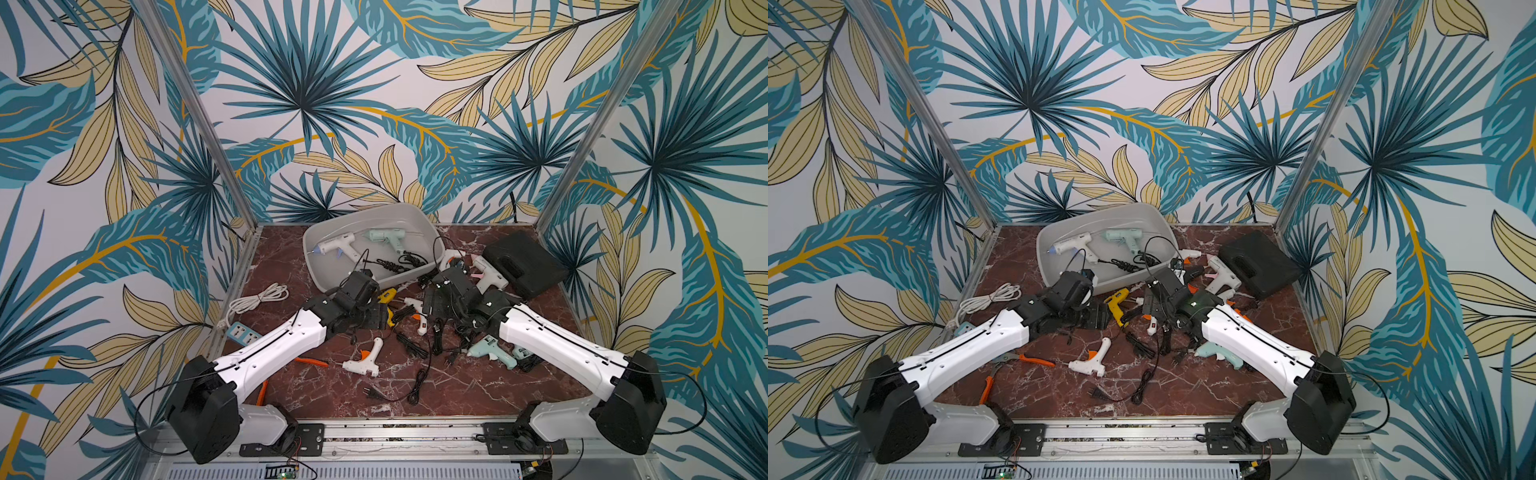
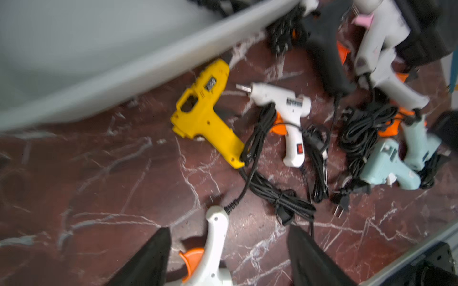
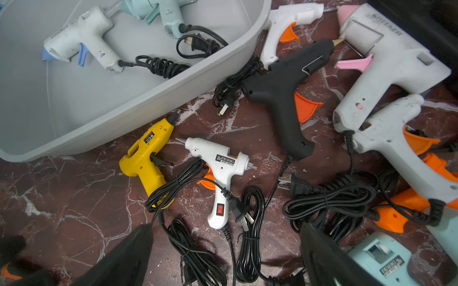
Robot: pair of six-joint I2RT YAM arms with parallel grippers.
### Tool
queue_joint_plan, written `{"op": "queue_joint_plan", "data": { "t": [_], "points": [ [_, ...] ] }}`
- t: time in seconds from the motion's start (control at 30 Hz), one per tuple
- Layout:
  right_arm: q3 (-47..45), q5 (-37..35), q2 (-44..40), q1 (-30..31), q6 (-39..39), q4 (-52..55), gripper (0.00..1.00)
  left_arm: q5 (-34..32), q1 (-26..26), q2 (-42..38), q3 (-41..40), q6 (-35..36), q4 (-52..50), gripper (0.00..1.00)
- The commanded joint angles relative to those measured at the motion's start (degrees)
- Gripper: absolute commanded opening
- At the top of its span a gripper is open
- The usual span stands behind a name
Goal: Put the hot melt glue gun into the storage box
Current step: Pick up the hot melt adhesive gun from the center of the board.
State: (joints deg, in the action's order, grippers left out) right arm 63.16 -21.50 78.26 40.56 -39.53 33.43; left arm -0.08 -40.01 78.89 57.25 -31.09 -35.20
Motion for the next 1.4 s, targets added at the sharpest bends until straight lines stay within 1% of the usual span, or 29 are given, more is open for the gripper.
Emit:
{"op": "queue_joint_plan", "data": {
  "t": [0.0,0.2,0.27,0.43,0.47,0.53,0.57,0.7,0.87,0.9,1.03,1.1,1.23,1.37],
  "points": [
    [-1.45,-2.53,-2.3,0.2,-1.46,1.33,0.98,-0.42,-2.42,3.0,-1.16,0.45,-0.53,0.67],
    [-2.38,-3.35,-3.86,0.17,-1.51,1.11,0.98,-0.67,-4.54,8.64,-0.81,1.39,-0.81,0.52],
    [-2.67,-3.67,-4.23,0.17,-1.71,1.05,0.98,-0.67,-4.8,9.85,-1.18,1.55,-1.01,0.5],
    [-2.77,-4.56,-4.7,0.18,-1.6,0.86,0.99,-0.54,-5.15,12.14,-1.66,2.08,-1.27,0.49],
    [-2.77,-4.67,-4.69,0.15,-1.6,0.77,0.99,-0.52,-5.17,12.5,-1.65,2.11,-1.26,0.5],
    [-2.77,-4.69,-4.64,0.14,-1.6,0.7,0.99,-0.79,-5.17,13.52,-1.54,2.09,-1.27,0.57],
    [-2.86,-4.7,-4.62,0.2,-1.6,0.59,0.99,-0.91,-5.18,14.02,-1.6,2.09,-1.28,0.58],
    [-3.13,-4.7,-4.61,0.22,-1.72,0.41,0.99,-1.89,-5.19,16.36,-0.93,2.13,-1.32,0.57],
    [-3.21,-4.78,-4.71,0.2,-1.63,0.41,0.99,-2.9,-5.23,18.95,0.2,2.5,-1.88,0.53],
    [-3.21,-4.87,-4.72,0.16,-1.6,0.41,0.99,-4.47,-5.21,19.42,0.32,2.36,-2.05,0.52],
    [-3.21,-4.89,-4.56,0.19,-1.65,0.39,0.99,-5.32,-5.21,20.77,1.09,2.03,-2.54,0.43],
    [-3.21,-4.93,-4.58,0.14,-1.6,0.36,0.99,-5.6,-5.21,20.86,1.32,1.82,-2.71,0.32],
    [-3.21,-4.87,-4.58,0.22,-1.4,0.36,0.99,-6.3,-5.17,20.43,1.79,1.43,-3.5,0.15],
    [-3.13,-4.53,-4.76,0.22,-1.29,0.29,0.99,-6.6,-5.17,18.38,2.24,0.95,-4.89,0.01]
  ]
}}
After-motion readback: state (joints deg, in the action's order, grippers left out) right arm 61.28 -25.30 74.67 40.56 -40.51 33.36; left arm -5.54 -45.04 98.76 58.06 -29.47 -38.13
